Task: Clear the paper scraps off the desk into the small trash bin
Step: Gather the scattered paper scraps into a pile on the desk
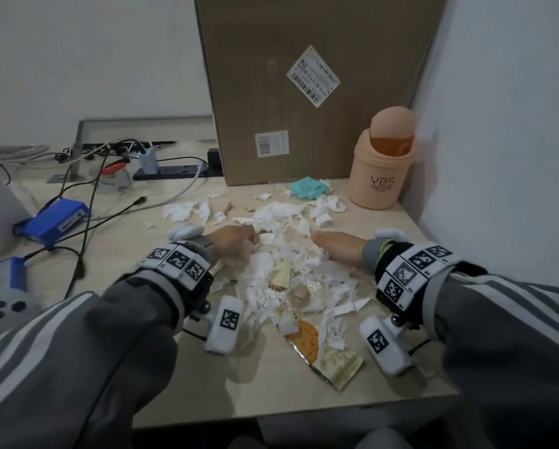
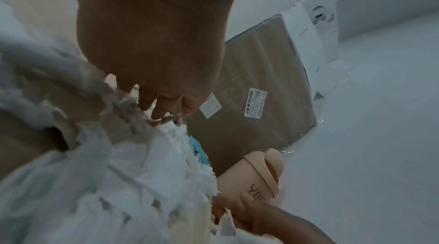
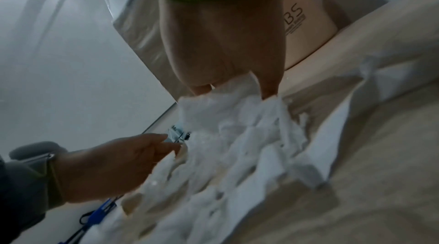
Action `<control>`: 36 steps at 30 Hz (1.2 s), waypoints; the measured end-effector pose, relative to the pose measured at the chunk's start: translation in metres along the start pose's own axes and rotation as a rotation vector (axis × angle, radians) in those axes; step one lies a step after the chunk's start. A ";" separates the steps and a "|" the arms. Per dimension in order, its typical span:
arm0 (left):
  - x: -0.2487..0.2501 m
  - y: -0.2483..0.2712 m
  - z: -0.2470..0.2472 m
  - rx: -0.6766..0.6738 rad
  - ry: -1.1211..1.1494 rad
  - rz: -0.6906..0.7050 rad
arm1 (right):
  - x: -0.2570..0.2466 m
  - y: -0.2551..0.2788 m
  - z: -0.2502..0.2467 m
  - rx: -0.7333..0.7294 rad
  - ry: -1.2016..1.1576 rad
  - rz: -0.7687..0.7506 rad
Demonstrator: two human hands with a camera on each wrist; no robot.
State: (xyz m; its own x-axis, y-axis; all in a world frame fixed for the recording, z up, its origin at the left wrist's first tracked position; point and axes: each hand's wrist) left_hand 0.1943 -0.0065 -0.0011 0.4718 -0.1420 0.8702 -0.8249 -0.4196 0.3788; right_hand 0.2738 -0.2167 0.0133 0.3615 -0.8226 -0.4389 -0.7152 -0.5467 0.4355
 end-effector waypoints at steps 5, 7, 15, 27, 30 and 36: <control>0.004 0.023 -0.015 0.201 -0.013 0.123 | 0.012 0.022 -0.019 0.251 -0.202 -0.013; 0.003 0.037 -0.026 0.237 -0.008 0.230 | 0.023 0.032 -0.029 0.318 -0.192 -0.056; -0.013 0.126 -0.007 -0.520 -0.022 0.085 | 0.048 0.095 -0.012 -0.303 -0.160 -0.204; -0.027 0.107 0.064 -0.549 -0.043 0.043 | 0.044 0.075 0.033 -0.291 -0.201 -0.165; -0.022 0.095 0.061 -0.372 -0.006 0.105 | 0.039 0.060 0.029 -0.151 -0.251 -0.147; -0.016 0.095 0.030 -0.158 0.065 0.217 | 0.049 0.068 0.004 0.165 -0.286 -0.084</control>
State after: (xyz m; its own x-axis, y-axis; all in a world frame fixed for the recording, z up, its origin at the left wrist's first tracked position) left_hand 0.1174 -0.0709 0.0119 0.2619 -0.1536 0.9528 -0.9453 -0.2396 0.2212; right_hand 0.2401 -0.2940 0.0180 0.2575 -0.6860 -0.6805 -0.7857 -0.5586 0.2659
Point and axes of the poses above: each hand's wrist, its own y-axis away from the middle knuckle, its own z-axis out of the palm, x = y × z, and after that the axes turned 15 degrees about y, right-handed
